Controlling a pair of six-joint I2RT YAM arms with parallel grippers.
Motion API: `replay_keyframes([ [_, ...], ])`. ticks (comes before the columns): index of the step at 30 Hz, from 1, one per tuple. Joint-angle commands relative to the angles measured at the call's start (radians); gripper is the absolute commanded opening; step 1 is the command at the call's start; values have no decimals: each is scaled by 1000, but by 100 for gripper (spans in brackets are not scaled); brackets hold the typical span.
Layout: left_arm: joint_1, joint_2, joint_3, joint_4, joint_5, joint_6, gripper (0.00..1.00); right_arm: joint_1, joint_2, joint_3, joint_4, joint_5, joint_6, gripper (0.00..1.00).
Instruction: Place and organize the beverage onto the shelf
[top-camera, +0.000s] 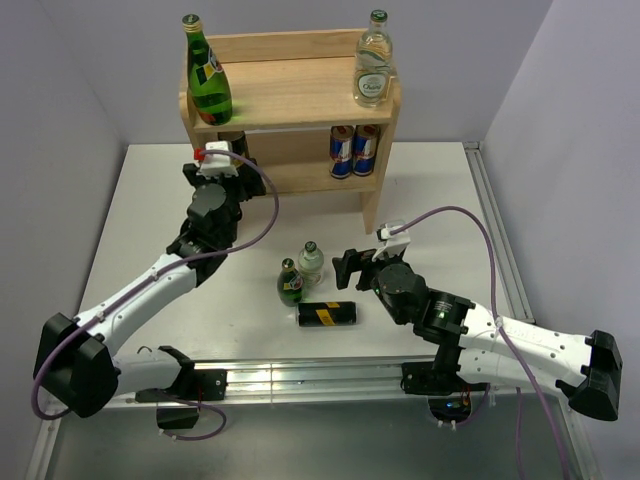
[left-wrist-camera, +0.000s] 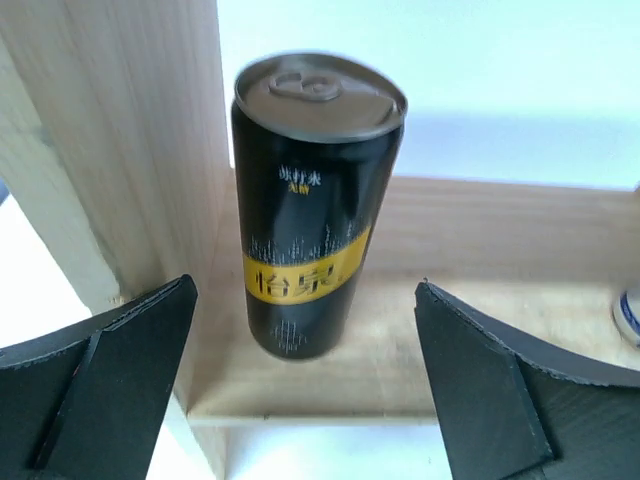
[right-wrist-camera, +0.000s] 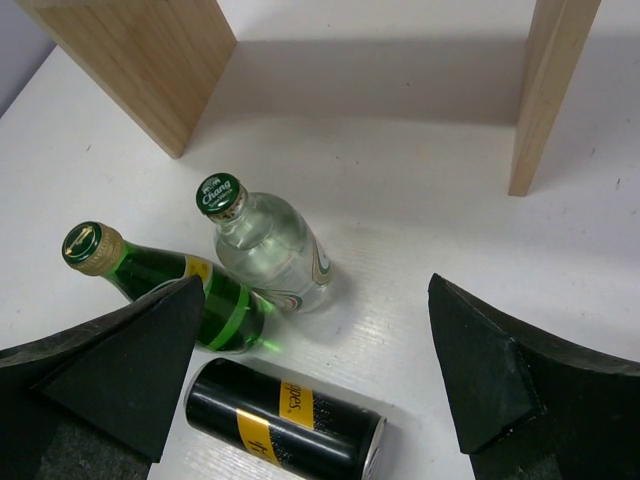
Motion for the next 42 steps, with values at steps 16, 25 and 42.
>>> replay_keyframes([
  [16,-159,-182,212,-501,563,60,99,-6,-49,11,-23,-7,28,100],
  [25,-228,23,417,-792,851,203,98,-6,-162,49,-161,117,19,100],
  [42,-475,278,510,-1078,718,145,91,-11,-276,132,-403,352,167,100],
])
